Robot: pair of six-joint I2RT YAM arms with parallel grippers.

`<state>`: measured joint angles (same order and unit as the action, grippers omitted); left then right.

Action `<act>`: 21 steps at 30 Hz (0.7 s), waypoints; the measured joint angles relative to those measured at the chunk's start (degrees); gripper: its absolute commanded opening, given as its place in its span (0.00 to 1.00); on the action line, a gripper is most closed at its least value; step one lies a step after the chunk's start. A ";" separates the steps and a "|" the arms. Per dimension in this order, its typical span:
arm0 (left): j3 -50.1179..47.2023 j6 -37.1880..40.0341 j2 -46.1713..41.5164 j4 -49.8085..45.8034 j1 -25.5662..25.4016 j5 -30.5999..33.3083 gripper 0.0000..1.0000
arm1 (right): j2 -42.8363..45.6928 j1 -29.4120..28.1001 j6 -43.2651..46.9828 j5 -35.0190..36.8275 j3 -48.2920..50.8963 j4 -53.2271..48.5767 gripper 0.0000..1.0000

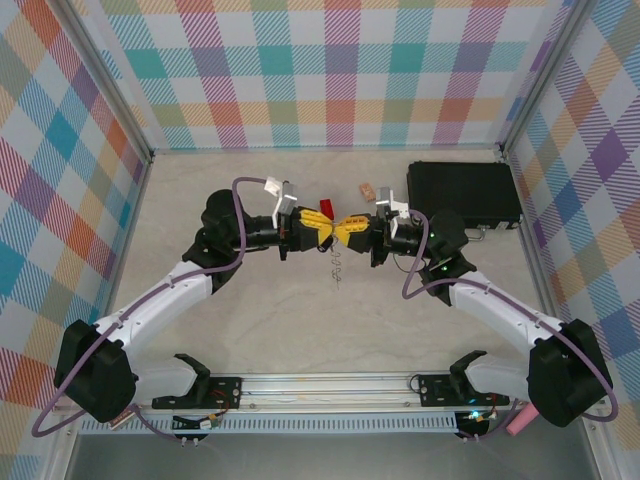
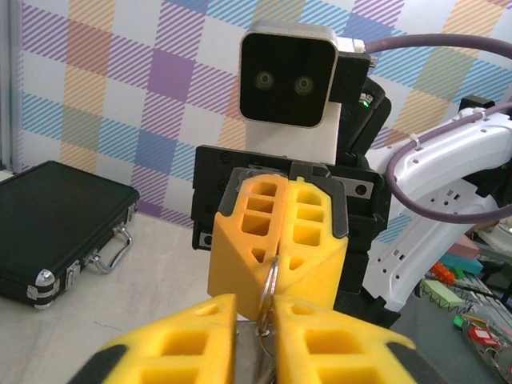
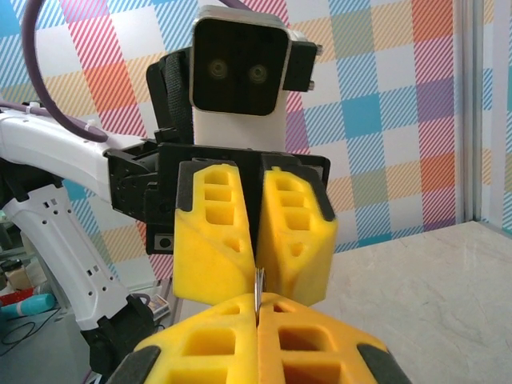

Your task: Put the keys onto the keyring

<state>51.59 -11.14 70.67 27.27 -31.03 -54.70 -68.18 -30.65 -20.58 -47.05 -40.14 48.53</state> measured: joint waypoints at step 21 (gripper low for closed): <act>0.81 3.41 0.50 -3.78 -0.02 0.31 0.00 | 1.07 0.70 2.08 0.07 -1.25 -8.15 0.22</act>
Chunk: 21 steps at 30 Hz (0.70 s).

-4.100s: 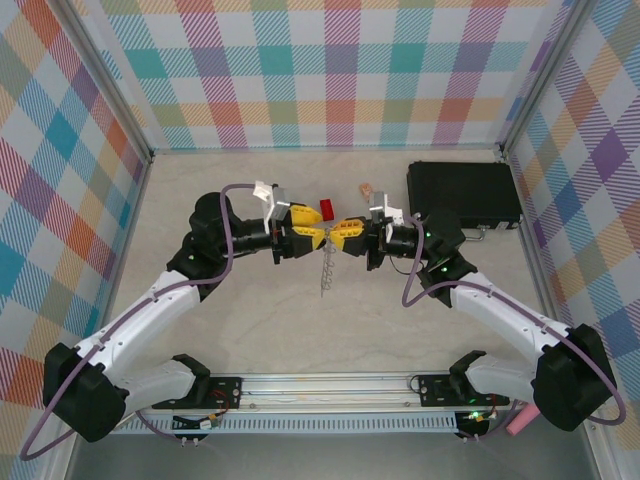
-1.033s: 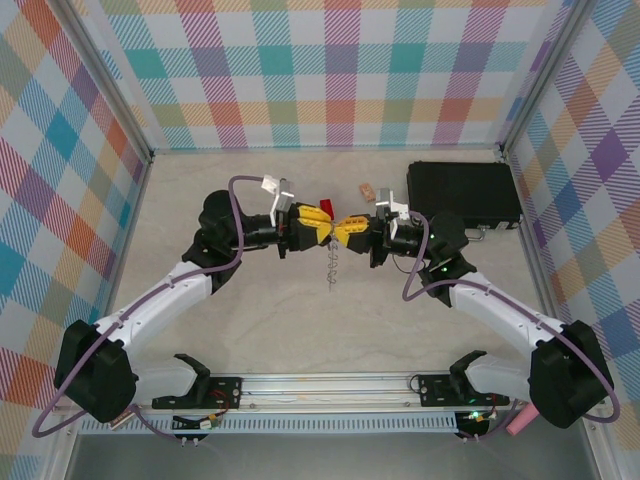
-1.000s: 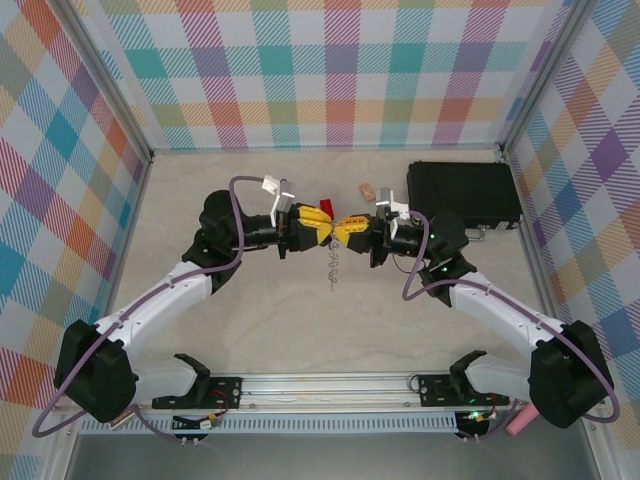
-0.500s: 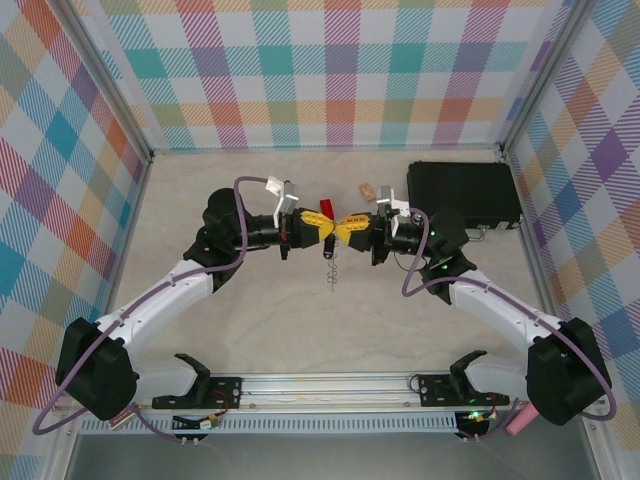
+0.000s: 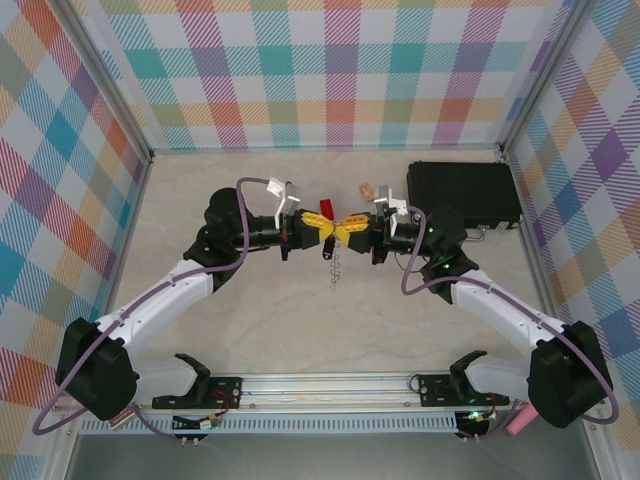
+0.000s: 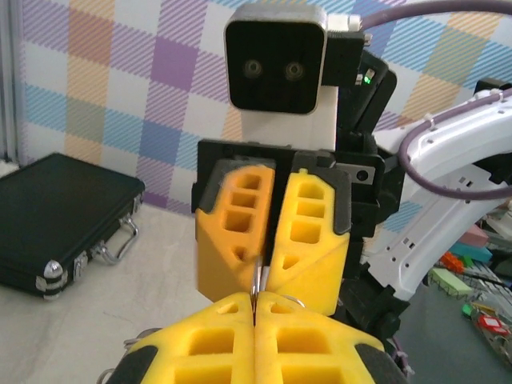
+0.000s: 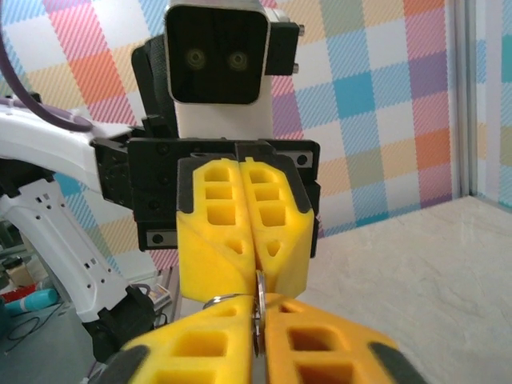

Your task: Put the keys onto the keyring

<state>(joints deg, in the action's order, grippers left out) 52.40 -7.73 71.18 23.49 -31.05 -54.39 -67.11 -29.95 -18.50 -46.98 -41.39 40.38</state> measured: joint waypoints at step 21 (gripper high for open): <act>7.56 16.39 -0.09 -25.97 0.07 1.57 0.00 | 3.48 -0.11 22.82 4.31 -13.16 -42.86 0.31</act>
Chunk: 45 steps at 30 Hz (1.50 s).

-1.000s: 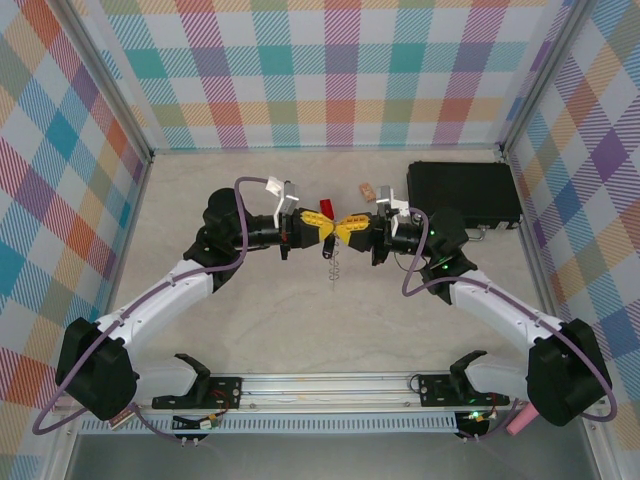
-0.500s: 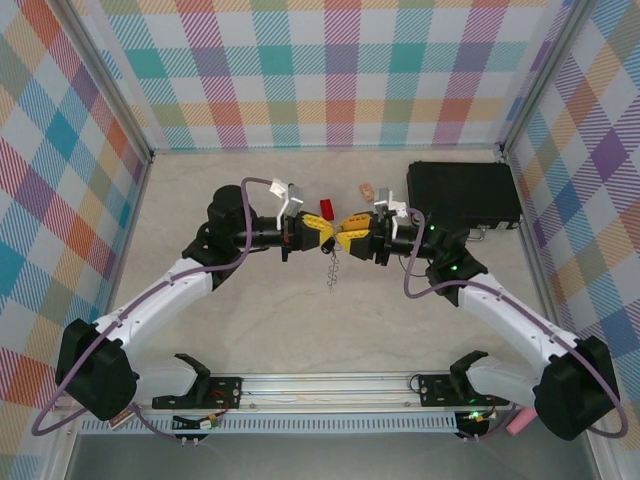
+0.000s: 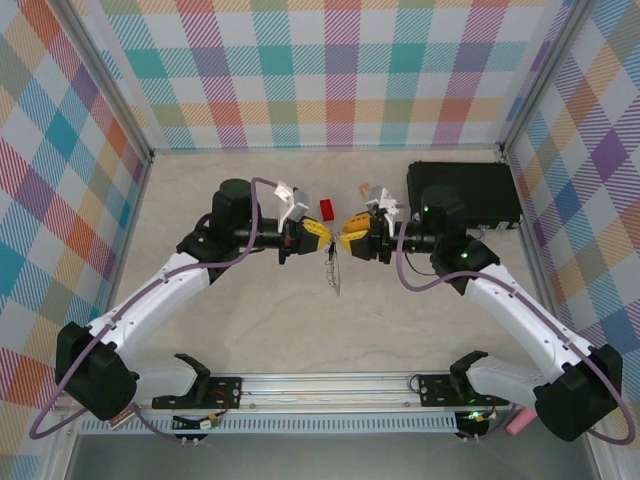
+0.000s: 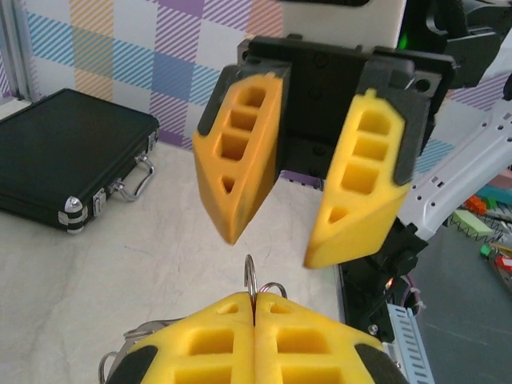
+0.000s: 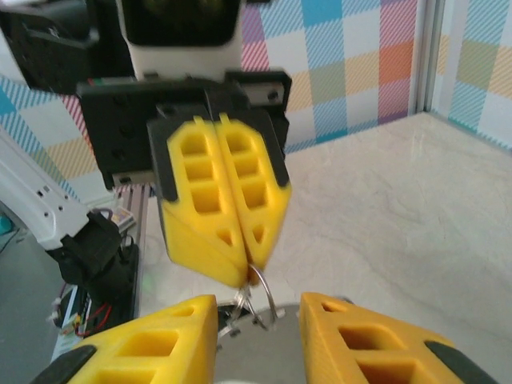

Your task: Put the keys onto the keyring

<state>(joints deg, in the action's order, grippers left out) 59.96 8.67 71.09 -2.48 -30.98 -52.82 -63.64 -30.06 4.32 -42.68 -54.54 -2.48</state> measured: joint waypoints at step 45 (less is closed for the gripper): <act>1.62 4.11 0.04 -7.69 -0.20 1.31 0.33 | -5.53 -2.23 5.29 -3.87 -2.12 -4.04 0.00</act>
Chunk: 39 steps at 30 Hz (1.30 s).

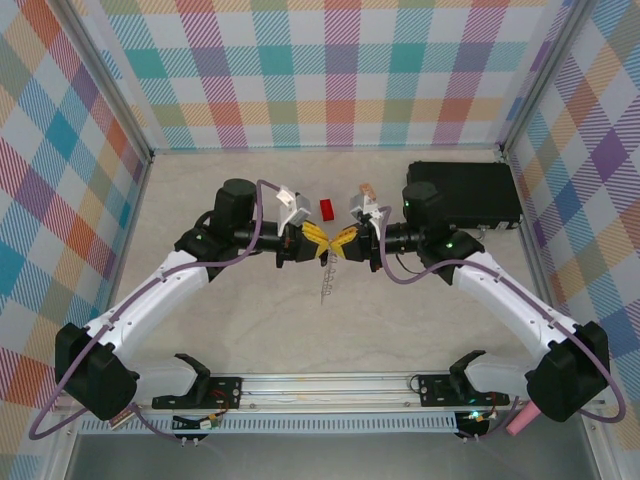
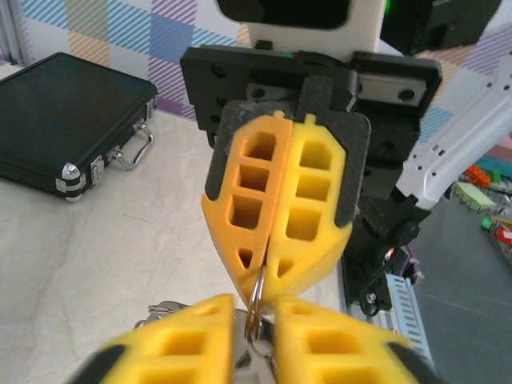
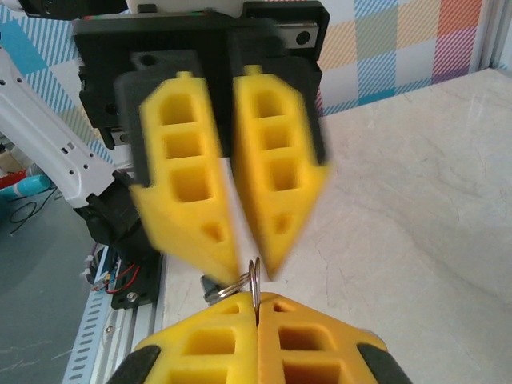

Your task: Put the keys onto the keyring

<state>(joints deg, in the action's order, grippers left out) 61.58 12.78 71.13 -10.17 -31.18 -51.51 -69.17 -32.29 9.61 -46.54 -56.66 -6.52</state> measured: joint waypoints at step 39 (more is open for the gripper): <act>-14.29 -5.60 -7.02 26.14 -6.36 13.94 0.48 | 5.73 1.86 -22.88 -0.13 12.00 37.24 0.00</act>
<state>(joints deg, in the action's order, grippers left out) 47.29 7.18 64.12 15.97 -37.54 -37.56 -63.44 -30.44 -13.28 -46.68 -44.66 30.72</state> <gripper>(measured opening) 0.496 0.048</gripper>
